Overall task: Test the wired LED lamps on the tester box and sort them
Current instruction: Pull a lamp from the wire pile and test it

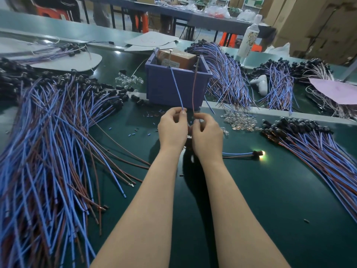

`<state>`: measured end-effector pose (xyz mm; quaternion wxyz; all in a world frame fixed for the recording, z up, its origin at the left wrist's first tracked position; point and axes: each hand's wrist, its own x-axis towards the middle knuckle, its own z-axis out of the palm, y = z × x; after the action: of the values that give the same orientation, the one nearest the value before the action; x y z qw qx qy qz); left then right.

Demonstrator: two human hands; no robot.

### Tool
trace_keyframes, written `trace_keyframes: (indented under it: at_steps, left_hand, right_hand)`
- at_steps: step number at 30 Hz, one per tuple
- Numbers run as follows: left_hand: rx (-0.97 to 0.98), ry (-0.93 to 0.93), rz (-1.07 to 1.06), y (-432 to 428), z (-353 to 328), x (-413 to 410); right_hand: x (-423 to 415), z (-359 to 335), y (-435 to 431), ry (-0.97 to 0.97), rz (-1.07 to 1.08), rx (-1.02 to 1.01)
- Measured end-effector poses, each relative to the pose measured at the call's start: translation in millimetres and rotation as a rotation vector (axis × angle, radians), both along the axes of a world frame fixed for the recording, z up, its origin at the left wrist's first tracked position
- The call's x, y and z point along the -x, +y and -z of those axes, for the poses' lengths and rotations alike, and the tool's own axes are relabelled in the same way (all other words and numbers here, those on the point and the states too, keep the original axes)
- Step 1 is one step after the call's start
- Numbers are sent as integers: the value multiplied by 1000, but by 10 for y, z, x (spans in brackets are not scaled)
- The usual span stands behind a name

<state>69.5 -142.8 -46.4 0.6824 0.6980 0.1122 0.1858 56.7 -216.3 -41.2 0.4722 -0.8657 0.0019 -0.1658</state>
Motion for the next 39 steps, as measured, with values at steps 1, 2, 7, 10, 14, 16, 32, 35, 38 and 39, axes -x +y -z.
trace_keyframes:
  at_steps: [1,2,7,10,14,16,32,35,38,39]
  left_hand:
    - [-3,-4,35,-3,-41,18]
    - [-11,-15,65,-5,-85,38]
    - [-66,-153,145,-72,-458,155]
    - [-145,-319,232,-252,-839,230]
    - [-267,-495,453,-782,-1303,361]
    - [-280,-538,530,-1103,-1380,435]
    - [-309,123,773,-2520,-346,318]
    - [-223,-1,641,-2622,-375,216]
    - [-321,-66,528,-2763,-307,111]
    - [-391,-55,544,-2809,-248,84]
  right_hand:
    - [8,-36,-5,2,-16,-4]
    - [19,-82,-14,1,-37,-11]
    - [177,-462,-219,-47,-177,-63]
    - [293,-691,-517,-87,-210,71]
    - [459,-912,-986,-244,-1,223]
    - [517,-987,-1228,-343,137,140]
    - [692,-304,-2412,-313,557,-1271]
    - [671,-219,-2430,-364,567,-1377]
    - [576,-113,-2446,-256,556,-1493]
    - [562,-82,-2460,-173,563,-1500]
